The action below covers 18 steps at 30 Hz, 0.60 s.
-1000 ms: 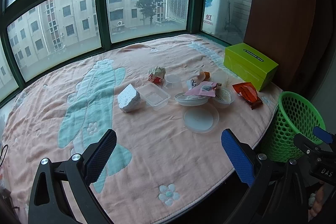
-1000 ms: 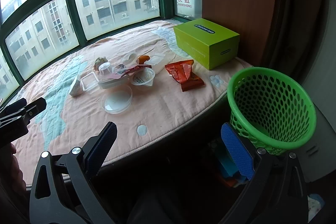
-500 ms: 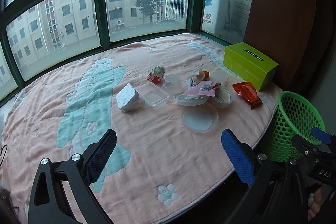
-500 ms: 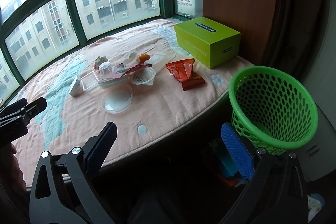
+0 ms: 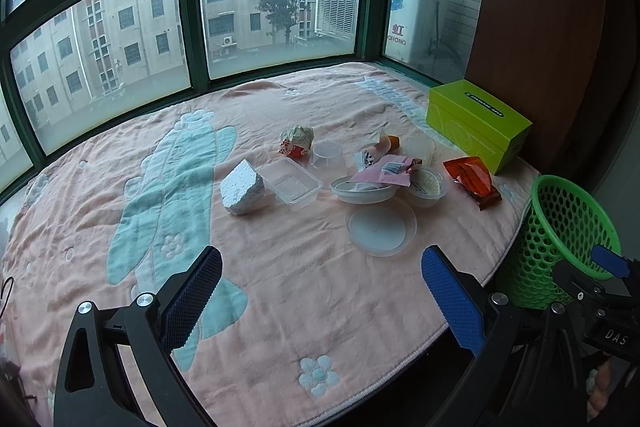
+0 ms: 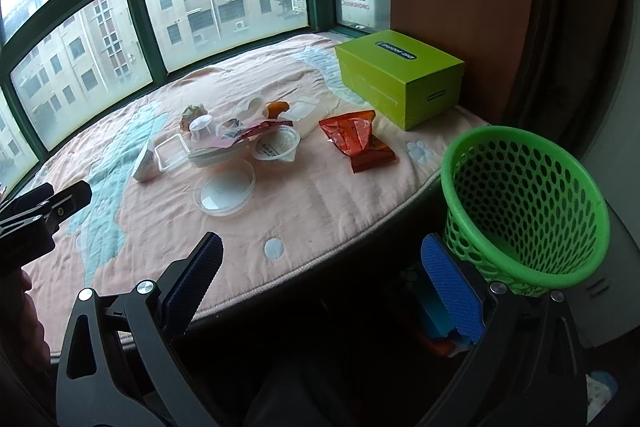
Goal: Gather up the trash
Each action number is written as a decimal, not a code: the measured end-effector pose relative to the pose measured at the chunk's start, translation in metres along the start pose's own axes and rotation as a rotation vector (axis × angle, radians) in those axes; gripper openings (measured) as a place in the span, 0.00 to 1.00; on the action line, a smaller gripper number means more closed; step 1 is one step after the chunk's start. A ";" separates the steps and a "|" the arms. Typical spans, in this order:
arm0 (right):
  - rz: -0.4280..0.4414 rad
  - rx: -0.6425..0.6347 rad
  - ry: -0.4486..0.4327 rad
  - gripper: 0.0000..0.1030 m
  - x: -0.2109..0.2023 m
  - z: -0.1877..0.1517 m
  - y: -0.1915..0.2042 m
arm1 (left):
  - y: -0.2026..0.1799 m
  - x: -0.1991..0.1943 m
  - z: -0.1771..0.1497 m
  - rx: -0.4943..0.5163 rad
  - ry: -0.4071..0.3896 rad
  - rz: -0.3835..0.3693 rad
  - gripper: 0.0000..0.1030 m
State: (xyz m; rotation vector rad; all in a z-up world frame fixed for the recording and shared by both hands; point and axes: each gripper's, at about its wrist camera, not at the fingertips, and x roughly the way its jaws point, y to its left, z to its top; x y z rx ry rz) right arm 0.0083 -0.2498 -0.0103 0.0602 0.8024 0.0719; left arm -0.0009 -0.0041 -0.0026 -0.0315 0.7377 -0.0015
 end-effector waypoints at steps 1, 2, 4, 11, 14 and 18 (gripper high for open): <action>-0.001 -0.002 0.001 0.95 0.000 0.000 0.001 | 0.000 0.000 0.000 -0.001 0.001 0.001 0.94; 0.000 -0.003 0.003 0.95 0.001 0.001 0.001 | 0.000 0.001 0.000 -0.002 0.002 0.000 0.94; 0.001 -0.003 0.004 0.95 0.002 0.002 0.001 | -0.001 0.004 -0.001 -0.004 0.006 0.001 0.94; 0.009 -0.012 0.009 0.95 0.007 0.004 0.002 | -0.002 0.012 0.000 -0.010 0.017 0.004 0.94; 0.007 -0.019 0.008 0.95 0.009 0.006 0.004 | 0.000 0.015 0.003 -0.014 0.024 0.005 0.94; 0.009 -0.033 0.011 0.95 0.014 0.010 0.005 | 0.004 0.018 0.005 -0.022 0.033 0.007 0.94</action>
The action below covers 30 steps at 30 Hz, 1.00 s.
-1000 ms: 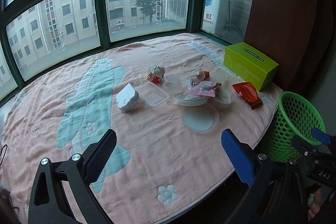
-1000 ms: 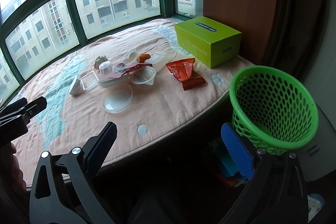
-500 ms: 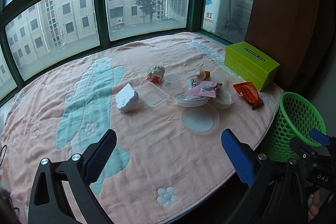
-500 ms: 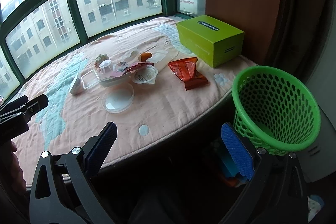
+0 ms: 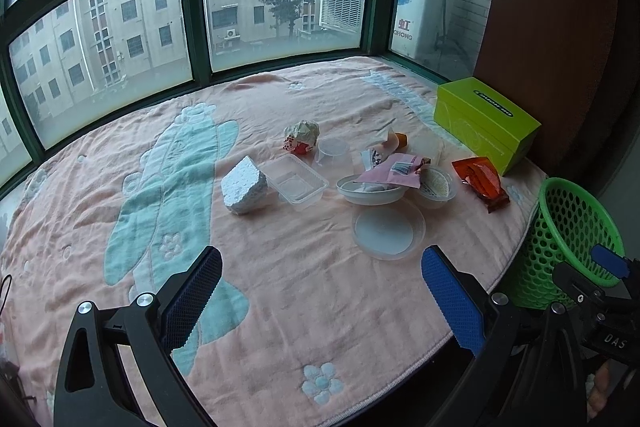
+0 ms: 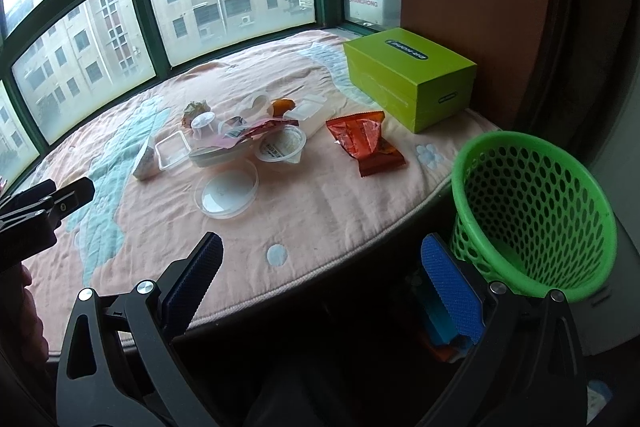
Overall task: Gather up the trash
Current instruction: 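Grasp the yellow-labelled pudding cup with the right tool while the left tool reaches toward the pink wrapper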
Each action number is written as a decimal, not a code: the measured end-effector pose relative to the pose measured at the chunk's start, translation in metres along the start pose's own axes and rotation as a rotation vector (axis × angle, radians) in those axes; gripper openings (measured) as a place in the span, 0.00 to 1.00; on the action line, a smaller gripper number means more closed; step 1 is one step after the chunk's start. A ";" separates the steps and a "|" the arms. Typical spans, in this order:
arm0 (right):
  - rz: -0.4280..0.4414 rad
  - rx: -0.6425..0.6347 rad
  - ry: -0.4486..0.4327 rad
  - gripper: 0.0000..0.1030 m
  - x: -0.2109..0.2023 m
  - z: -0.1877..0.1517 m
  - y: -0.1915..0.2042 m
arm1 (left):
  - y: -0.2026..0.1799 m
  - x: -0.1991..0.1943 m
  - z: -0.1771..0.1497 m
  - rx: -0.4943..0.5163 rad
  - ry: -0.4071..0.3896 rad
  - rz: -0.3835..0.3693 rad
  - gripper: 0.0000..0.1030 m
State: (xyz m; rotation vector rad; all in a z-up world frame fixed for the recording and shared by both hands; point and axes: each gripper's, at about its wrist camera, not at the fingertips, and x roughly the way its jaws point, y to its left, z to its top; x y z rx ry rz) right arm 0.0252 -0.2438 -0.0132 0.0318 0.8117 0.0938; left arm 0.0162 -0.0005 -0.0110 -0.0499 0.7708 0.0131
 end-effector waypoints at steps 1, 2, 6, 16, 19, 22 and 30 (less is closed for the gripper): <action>0.004 -0.004 0.004 0.95 0.002 0.002 0.000 | 0.002 0.001 0.002 -0.003 0.003 0.000 0.94; 0.007 -0.007 0.007 0.95 0.004 0.002 0.001 | 0.004 0.002 0.003 -0.006 0.005 0.000 0.94; 0.017 -0.035 0.011 0.95 0.011 0.008 0.006 | 0.009 0.006 0.008 -0.016 0.010 0.005 0.94; 0.067 -0.040 0.032 0.94 0.034 0.028 0.008 | 0.024 0.017 0.019 -0.046 0.029 0.023 0.94; 0.081 -0.049 0.038 0.93 0.042 0.034 0.008 | 0.028 0.021 0.020 -0.060 0.036 0.024 0.94; 0.094 -0.070 0.053 0.91 0.058 0.042 0.009 | 0.033 0.026 0.019 -0.074 0.048 0.027 0.94; 0.154 -0.122 0.106 0.84 0.099 0.054 0.019 | 0.044 0.042 0.019 -0.099 0.079 0.031 0.94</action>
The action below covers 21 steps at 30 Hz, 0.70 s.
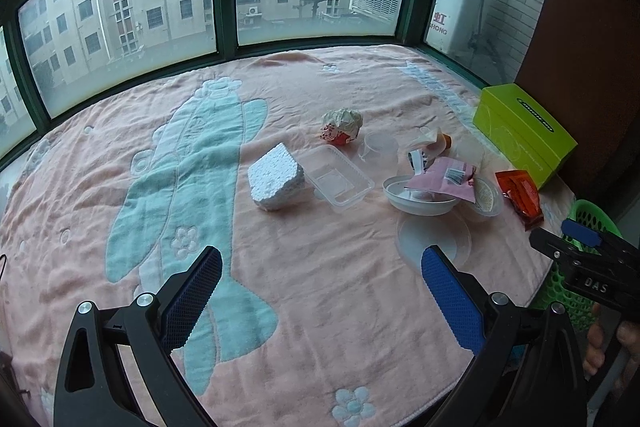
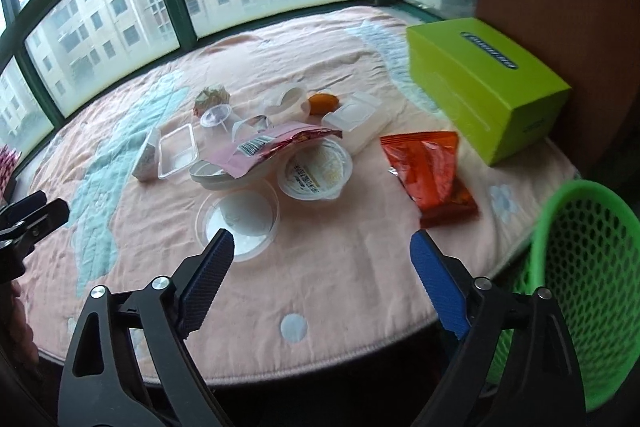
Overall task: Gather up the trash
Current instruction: 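Grasp the yellow-labelled pudding cup with the right tool while the left tool reaches toward the pink wrapper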
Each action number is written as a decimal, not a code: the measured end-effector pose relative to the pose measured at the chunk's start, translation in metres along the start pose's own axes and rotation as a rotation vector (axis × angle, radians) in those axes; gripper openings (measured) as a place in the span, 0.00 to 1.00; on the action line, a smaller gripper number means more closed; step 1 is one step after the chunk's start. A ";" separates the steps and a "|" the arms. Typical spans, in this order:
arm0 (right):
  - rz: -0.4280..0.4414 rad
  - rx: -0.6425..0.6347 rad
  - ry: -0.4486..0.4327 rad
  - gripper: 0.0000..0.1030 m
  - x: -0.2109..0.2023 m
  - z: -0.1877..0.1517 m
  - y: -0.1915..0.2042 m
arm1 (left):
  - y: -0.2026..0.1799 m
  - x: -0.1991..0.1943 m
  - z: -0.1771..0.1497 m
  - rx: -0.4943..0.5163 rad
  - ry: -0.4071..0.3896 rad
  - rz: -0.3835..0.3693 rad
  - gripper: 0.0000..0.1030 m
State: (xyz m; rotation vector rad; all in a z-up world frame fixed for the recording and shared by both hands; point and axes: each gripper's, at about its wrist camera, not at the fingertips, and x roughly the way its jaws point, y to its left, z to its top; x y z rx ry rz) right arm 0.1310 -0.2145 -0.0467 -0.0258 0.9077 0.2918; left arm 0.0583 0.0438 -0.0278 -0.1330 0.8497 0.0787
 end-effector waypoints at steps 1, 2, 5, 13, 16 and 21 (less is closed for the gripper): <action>0.000 -0.006 0.004 0.84 0.005 0.002 0.001 | 0.001 0.002 0.001 -0.003 0.004 -0.001 0.94; -0.003 -0.014 0.013 0.83 0.011 0.004 0.001 | 0.002 0.004 0.002 -0.005 0.006 -0.002 0.94; 0.007 -0.042 0.034 0.81 0.028 0.008 0.003 | 0.006 0.009 0.005 -0.012 0.010 -0.005 0.94; -0.001 -0.113 0.071 0.80 0.064 0.022 0.004 | 0.014 0.021 0.011 -0.033 0.031 -0.005 0.94; -0.008 -0.125 0.083 0.80 0.075 0.026 0.003 | 0.016 0.026 0.013 -0.040 0.037 -0.012 0.94; -0.004 -0.126 0.105 0.74 0.091 0.030 -0.001 | 0.013 0.031 0.020 -0.029 0.037 -0.022 0.94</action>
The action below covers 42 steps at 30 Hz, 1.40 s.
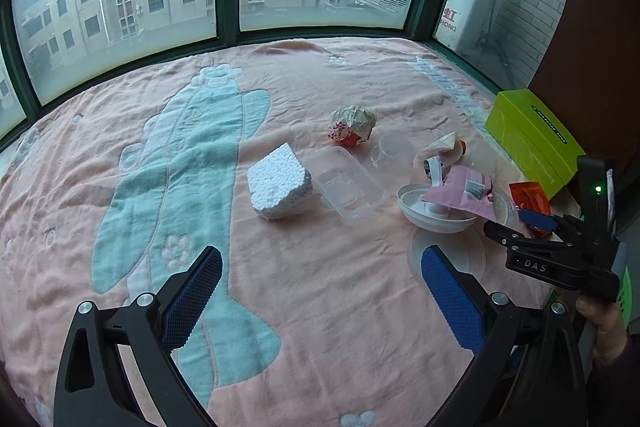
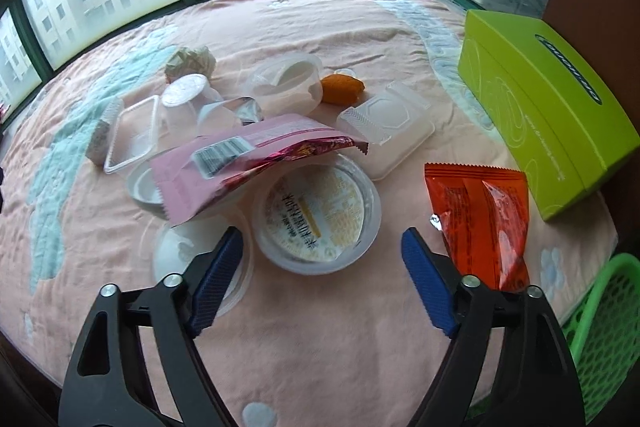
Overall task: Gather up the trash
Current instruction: 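Grasp the yellow-labelled pudding cup with the right tool while the left tool reaches toward the pink wrapper, then grasp the pink snack wrapper with the left tool while the right tool lifts the cup toward the basket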
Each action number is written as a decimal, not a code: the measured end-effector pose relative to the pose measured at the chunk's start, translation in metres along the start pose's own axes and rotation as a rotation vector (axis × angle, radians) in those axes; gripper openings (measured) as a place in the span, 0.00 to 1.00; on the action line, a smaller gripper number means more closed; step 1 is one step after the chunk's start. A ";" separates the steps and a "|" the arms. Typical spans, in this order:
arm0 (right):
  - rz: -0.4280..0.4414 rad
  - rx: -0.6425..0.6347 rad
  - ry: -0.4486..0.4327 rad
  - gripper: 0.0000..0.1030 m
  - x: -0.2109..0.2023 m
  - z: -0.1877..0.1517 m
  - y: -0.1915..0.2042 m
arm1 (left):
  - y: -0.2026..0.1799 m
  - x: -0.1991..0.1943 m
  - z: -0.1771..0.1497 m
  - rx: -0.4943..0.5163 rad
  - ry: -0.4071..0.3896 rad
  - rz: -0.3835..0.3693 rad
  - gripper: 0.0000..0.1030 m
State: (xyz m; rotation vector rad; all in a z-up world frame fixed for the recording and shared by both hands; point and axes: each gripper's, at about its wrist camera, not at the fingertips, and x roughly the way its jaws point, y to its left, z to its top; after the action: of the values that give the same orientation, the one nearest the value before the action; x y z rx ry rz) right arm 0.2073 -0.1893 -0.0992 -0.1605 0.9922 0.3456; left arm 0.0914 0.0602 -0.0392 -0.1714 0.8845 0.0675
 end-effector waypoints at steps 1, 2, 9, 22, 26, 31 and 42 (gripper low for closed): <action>0.009 0.008 0.002 0.74 0.002 0.001 -0.002 | -0.001 0.001 0.002 0.005 -0.001 -0.002 0.94; 0.012 0.009 0.003 0.74 0.002 0.002 -0.002 | -0.002 0.002 0.003 0.008 -0.001 -0.005 0.94; 0.020 -0.003 0.006 0.64 0.005 0.004 -0.002 | -0.015 0.006 0.017 0.046 0.001 -0.058 0.93; 0.029 0.045 -0.039 0.61 -0.041 -0.014 -0.023 | -0.093 0.031 0.052 0.252 0.043 -0.235 0.81; 0.046 0.073 -0.053 0.61 -0.054 -0.021 -0.033 | -0.125 0.049 0.058 0.339 0.073 -0.282 0.74; 0.034 0.099 -0.082 0.61 -0.074 -0.032 -0.047 | -0.154 0.077 0.063 0.434 0.139 -0.307 0.67; 0.023 0.135 -0.125 0.61 -0.100 -0.043 -0.067 | -0.181 0.135 0.064 0.525 0.282 -0.288 0.62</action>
State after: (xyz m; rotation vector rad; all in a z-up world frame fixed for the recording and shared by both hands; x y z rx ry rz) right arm 0.1473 -0.2856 -0.0407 -0.0052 0.8906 0.3048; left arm 0.2489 -0.1087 -0.0824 0.1890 1.1195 -0.4651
